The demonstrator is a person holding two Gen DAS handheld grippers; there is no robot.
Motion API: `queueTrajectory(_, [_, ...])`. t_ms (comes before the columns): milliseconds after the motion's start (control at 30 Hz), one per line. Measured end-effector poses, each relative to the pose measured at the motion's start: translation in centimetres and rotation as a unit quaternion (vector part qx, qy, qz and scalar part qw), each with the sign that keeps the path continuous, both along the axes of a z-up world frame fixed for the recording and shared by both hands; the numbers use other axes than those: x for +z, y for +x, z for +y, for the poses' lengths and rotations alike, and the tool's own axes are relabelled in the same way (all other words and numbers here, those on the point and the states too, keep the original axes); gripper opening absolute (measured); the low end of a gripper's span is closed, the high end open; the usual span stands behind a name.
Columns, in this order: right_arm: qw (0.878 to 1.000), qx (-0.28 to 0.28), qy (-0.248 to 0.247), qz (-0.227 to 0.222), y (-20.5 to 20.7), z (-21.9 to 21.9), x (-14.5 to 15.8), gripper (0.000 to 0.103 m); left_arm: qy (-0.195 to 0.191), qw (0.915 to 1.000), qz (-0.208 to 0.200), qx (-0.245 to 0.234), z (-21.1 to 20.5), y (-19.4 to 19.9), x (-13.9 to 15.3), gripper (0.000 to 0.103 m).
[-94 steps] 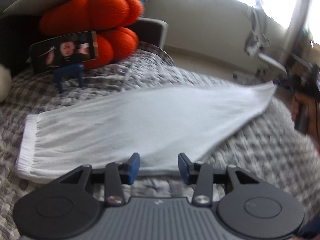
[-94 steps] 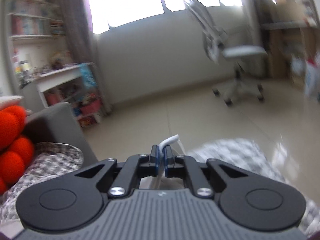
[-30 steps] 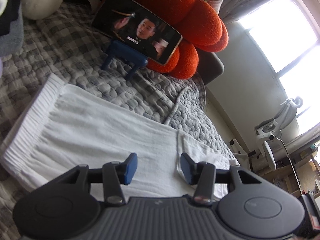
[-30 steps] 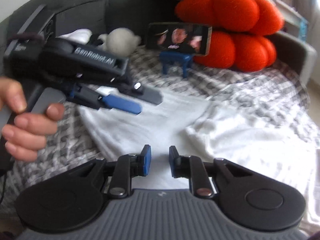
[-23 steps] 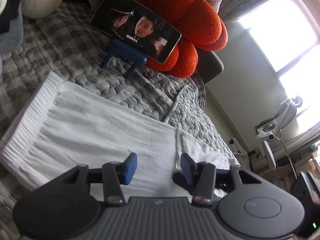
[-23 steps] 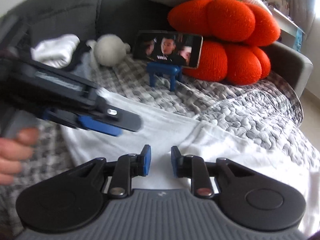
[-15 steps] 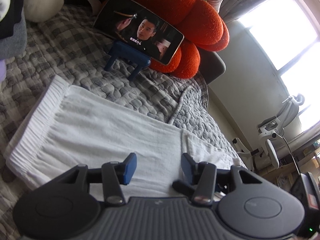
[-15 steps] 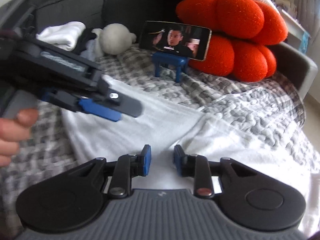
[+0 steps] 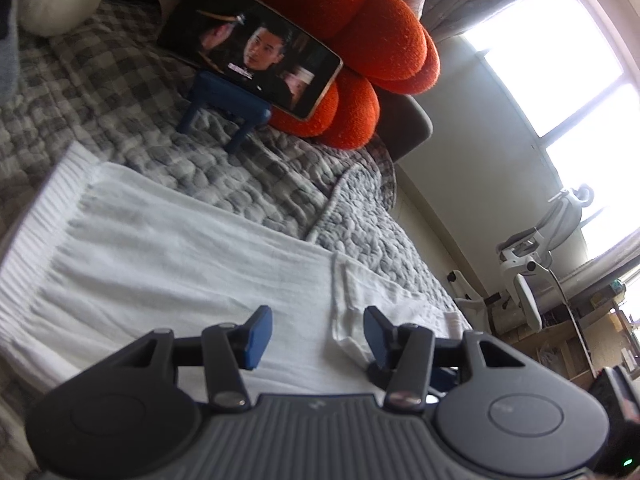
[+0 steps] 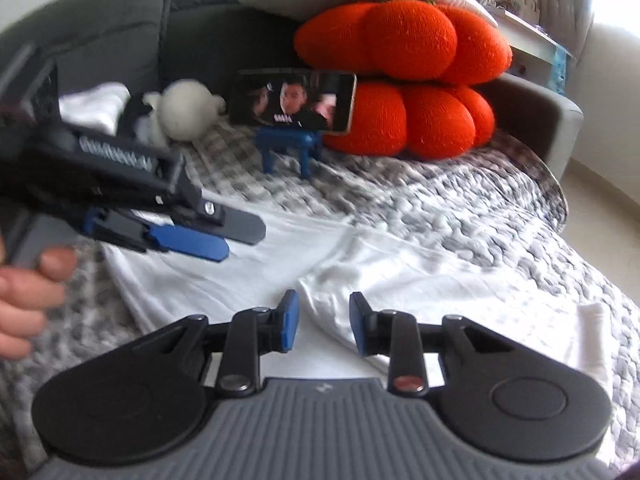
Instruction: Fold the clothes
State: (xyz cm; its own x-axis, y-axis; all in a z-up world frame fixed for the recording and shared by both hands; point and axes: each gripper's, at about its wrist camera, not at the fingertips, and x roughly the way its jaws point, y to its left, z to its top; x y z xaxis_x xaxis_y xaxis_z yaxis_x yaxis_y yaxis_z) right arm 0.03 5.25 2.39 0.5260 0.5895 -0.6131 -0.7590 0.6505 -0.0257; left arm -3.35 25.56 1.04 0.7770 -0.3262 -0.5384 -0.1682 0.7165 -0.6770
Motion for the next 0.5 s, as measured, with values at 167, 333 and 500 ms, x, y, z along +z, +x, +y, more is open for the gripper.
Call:
queueTrajectory(167, [1.0, -0.001, -0.007, -0.031, -0.5, 0.0, -0.5, 0.003, -0.022, 0.9997, 0.002, -0.007, -0.7, 0.9, -0.2, 0.052])
queueTrajectory(333, [0.998, -0.03, 0.037, -0.05, -1.3, -1.7, 0.8, 0.002, -0.06, 0.9981, 0.003, -0.016, -1.1, 1.9, -0.4, 0.052])
queueTrajectory(500, [0.997, -0.032, 0.046, -0.049, -1.7, -1.6, 1.1, 0.002, -0.103, 0.9943, 0.009, -0.026, -1.7, 3.2, -1.1, 0.057])
